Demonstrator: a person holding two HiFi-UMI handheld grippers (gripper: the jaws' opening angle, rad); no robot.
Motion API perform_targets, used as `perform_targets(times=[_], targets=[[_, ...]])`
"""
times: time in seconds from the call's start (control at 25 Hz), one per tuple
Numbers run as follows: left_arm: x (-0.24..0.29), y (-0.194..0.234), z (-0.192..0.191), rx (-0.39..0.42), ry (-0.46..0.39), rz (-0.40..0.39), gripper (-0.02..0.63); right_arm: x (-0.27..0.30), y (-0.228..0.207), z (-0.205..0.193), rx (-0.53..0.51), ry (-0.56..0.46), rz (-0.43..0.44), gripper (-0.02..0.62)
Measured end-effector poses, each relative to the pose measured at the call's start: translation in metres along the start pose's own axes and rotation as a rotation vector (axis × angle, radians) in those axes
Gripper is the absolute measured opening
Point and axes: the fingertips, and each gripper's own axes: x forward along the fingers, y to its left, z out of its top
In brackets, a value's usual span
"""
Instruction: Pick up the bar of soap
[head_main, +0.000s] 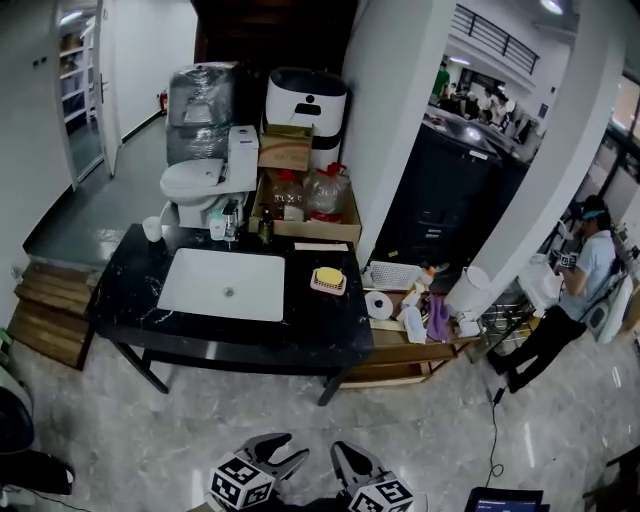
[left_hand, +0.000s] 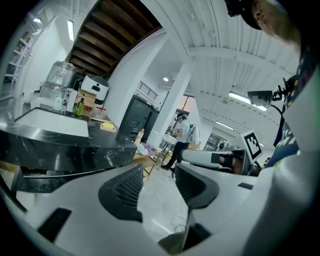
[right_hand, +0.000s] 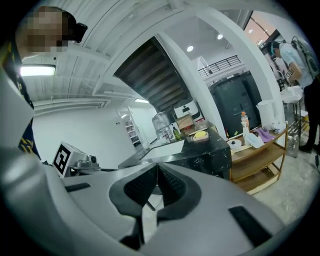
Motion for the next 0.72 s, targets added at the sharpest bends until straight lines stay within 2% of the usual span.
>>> perform_targets(times=[0.28, 0.72], targets=[[-0.009, 0.030, -0.014, -0.059, 0.024, 0.013, 0.212, 0.031, 0.011, 0.002, -0.041, 0.039, 0.032, 0.017], [-0.001, 0.065, 0.014, -0.050, -0.033, 0.047, 0.212, 0.069, 0.011, 0.010, -0.087, 0.069, 0.081, 0.017]])
